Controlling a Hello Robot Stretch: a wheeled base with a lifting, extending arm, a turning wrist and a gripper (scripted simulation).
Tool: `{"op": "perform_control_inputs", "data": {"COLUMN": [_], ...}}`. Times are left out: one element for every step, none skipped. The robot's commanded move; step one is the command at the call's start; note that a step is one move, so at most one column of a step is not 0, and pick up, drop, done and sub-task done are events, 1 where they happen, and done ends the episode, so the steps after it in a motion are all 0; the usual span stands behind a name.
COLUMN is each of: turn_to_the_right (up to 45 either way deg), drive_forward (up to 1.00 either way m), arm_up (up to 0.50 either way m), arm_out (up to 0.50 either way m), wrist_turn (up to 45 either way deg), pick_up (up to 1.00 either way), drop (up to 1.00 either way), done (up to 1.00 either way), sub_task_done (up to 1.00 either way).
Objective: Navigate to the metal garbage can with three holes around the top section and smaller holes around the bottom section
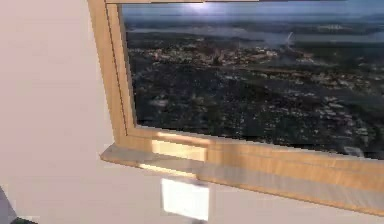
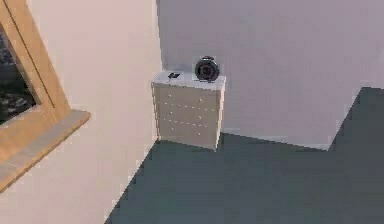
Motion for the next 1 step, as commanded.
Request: {"op": "perform_control_inputs", "data": {"turn_to_the_right": [-45.0], "drive_forward": [0.0], "arm_up": [0.0], "arm_out": [0.0], "wrist_turn": [0.0], "pick_up": [0.0], "drop": [0.0], "done": [0.0], "sub_task_done": [0.0]}}
